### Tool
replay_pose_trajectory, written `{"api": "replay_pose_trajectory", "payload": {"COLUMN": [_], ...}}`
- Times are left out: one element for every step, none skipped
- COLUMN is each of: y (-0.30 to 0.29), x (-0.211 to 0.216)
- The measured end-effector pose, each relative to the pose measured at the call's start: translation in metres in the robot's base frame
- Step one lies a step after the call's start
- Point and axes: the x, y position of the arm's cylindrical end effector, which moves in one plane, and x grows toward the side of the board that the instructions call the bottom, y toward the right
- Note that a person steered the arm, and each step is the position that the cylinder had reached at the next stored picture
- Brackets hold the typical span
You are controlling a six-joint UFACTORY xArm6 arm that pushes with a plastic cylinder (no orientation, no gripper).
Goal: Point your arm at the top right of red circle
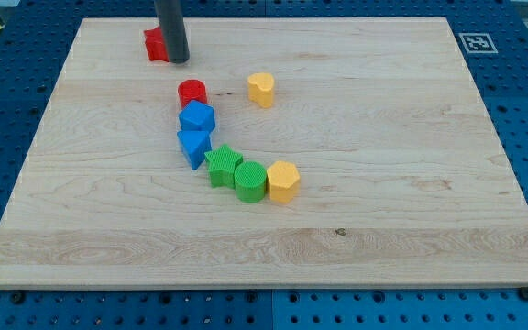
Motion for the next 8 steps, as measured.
{"api": "replay_pose_trajectory", "payload": {"y": [0.007,0.009,0.009,0.013,0.031,0.05,0.05,0.05], "x": [0.011,0.014,0.022,0.026,0.031,0.036,0.036,0.036]}}
